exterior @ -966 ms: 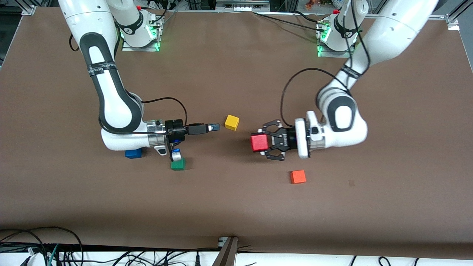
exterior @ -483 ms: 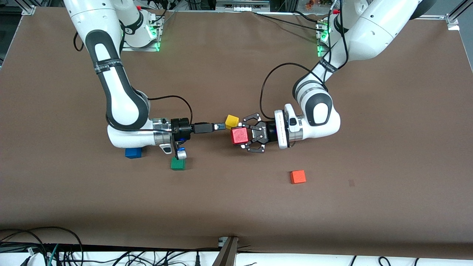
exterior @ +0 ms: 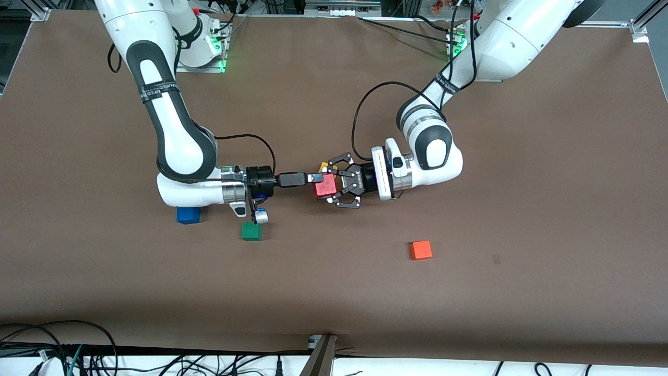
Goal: Pass red block to right arm, stack on blue
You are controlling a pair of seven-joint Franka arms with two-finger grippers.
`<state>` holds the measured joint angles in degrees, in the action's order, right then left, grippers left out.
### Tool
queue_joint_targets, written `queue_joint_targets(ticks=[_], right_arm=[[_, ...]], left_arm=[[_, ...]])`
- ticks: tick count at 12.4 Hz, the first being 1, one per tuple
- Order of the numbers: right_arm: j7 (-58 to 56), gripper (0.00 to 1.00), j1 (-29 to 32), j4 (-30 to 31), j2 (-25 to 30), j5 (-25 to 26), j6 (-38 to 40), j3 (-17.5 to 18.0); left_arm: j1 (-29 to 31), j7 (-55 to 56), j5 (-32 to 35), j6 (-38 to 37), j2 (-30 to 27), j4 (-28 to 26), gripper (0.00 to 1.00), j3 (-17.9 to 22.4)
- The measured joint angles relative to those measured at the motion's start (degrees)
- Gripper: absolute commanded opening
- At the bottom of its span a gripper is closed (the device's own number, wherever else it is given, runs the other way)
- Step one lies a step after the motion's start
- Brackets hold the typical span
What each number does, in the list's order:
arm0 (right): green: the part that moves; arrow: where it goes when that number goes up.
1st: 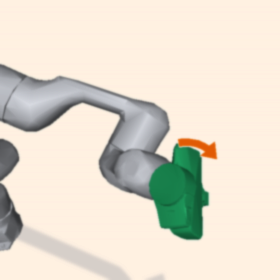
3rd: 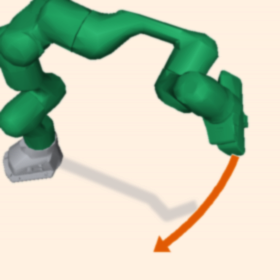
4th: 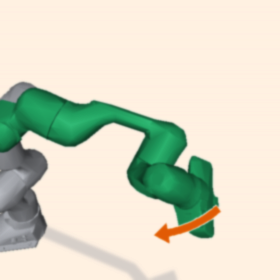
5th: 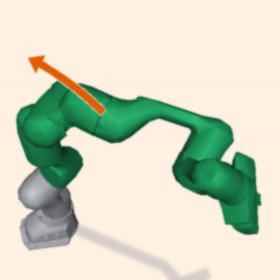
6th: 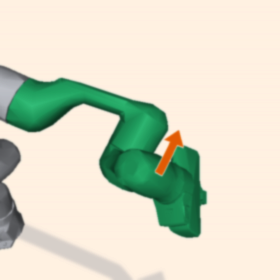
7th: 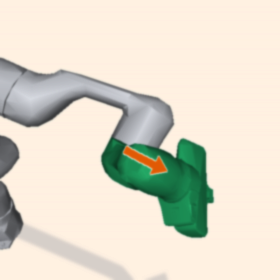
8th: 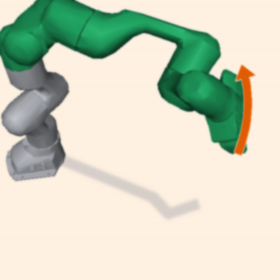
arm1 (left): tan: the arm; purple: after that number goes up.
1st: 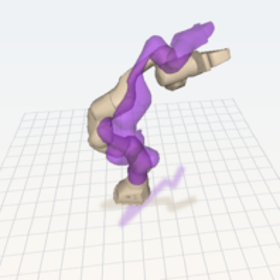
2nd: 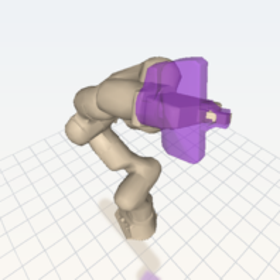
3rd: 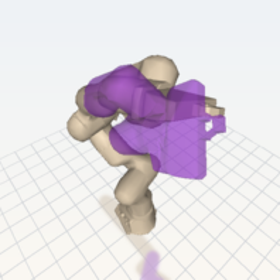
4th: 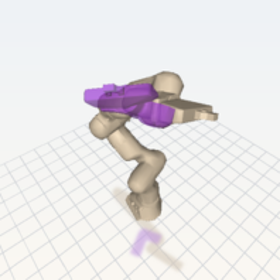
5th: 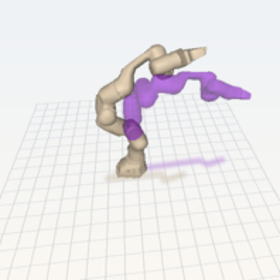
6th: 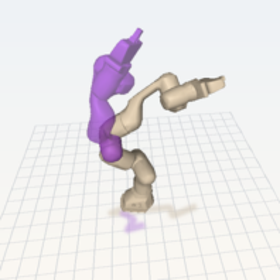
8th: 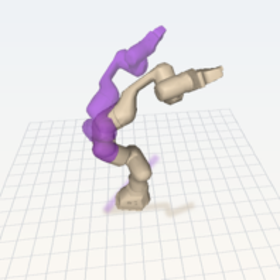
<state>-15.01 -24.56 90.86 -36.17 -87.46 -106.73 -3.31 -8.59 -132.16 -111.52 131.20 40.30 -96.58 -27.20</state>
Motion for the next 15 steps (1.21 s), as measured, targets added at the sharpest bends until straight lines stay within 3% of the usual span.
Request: queue_joint_targets(ticks=[1, 2, 4, 5, 6, 11, 15], right_arm=[[-0.69, 0.42, -0.01, -0.01, 0.01, -0.01, -0.61, 0.00], [-1.65, 0.21, -0.01, 0.00, 0.01, -0.01, -0.94, 0.00], [-2.41, 0.00, -0.05, 0.00, 0.01, -0.01, -1.07, 0.00], [-3.00, 0.00, -0.04, 0.02, 0.01, -0.02, -1.09, -0.01], [-3.10, 0.00, -0.04, 0.03, 0.00, -0.04, -1.10, -0.01], [-3.10, 0.00, -0.09, -0.02, 0.06, -0.03, -1.15, -0.01], [-3.40, 0.00, 0.00, -0.34, 0.45, 0.55, -1.76, -1.23]], left_arm=[[-0.23, 0.00, -0.24, 0.22, 0.00, 0.00, 0.01, 0.00], [-0.42, 0.00, -0.43, 0.28, 0.00, 0.00, 0.01, 0.00], [-0.96, -0.01, -0.90, 0.32, 0.00, 0.01, 0.02, 0.00], [-1.10, 0.07, -1.36, 0.36, 0.00, 0.00, 0.17, 0.00], [-1.12, -0.01, -1.45, 0.39, -0.01, 0.00, 0.98, 0.01], [-0.66, 0.03, -1.46, 0.39, -0.40, 0.04, 1.00, 0.11], [2.80, 10.60, 2.11, 0.39, -5.12, -2.46, 1.00, 0.21]])
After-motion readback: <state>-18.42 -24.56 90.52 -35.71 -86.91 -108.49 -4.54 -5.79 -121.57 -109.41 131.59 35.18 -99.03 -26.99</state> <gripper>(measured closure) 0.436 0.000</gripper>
